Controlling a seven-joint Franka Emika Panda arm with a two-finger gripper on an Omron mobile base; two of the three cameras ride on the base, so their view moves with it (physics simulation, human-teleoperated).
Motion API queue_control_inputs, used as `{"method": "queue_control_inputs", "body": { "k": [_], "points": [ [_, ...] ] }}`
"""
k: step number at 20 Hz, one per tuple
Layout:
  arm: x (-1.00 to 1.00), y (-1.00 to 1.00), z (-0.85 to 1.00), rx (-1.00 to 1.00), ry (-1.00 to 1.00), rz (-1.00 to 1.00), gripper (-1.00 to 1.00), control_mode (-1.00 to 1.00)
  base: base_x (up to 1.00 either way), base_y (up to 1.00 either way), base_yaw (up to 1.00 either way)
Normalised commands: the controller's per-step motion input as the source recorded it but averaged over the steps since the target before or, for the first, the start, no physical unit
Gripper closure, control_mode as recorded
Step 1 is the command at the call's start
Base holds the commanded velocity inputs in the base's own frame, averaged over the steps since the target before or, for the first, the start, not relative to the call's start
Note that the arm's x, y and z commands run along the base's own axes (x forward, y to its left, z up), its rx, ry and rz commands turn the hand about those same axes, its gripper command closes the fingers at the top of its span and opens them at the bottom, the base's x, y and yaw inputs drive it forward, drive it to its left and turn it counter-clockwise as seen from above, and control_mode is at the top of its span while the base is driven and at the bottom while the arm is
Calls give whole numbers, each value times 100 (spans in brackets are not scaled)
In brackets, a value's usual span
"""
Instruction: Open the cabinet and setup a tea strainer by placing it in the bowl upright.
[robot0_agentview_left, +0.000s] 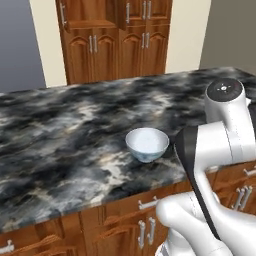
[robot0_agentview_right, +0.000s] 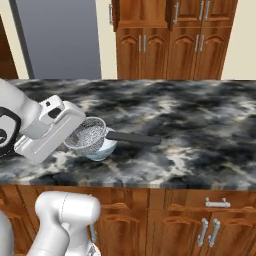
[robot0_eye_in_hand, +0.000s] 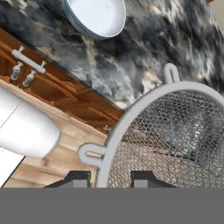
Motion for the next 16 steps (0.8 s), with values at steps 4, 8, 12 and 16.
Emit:
{"method": "queue_control_inputs", "body": {
  "k": [4, 8, 12, 16],
  "points": [
    [0, 0, 0, 0, 0, 0, 100, 100, 18, -8, 37],
    [0, 0, 0, 0, 0, 0, 100, 100, 5, -30, 38],
    [0, 0, 0, 0, 0, 0, 100, 100, 3, -30, 5],
    [0, 0, 0, 0, 0, 0, 100, 100, 32, -44, 0]
  ]
}}
